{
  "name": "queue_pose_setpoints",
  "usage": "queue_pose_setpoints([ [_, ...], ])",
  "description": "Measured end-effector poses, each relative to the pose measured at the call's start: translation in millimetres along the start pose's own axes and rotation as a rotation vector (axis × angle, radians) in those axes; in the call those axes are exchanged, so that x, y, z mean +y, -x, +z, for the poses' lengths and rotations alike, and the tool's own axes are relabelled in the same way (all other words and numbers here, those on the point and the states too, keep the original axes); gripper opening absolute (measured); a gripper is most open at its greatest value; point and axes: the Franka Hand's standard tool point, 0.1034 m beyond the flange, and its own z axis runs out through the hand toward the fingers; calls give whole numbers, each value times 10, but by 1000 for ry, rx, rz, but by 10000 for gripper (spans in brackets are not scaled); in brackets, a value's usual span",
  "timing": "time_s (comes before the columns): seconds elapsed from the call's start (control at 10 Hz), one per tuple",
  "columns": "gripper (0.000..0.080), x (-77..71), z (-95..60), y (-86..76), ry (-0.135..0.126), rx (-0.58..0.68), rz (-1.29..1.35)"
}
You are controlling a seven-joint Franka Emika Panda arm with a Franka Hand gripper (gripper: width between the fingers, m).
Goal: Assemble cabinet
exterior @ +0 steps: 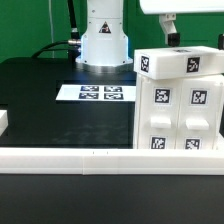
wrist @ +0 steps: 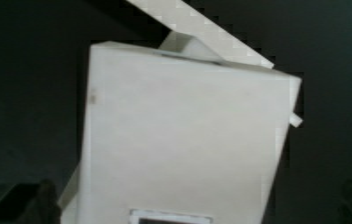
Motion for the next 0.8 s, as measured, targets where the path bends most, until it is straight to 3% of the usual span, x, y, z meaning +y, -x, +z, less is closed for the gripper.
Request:
queue_pose_setpoints([
  [0.6,797,-12,-31,-6,-4,3,-410],
  [0.8,797,-25,-27,24,20,20,-625],
])
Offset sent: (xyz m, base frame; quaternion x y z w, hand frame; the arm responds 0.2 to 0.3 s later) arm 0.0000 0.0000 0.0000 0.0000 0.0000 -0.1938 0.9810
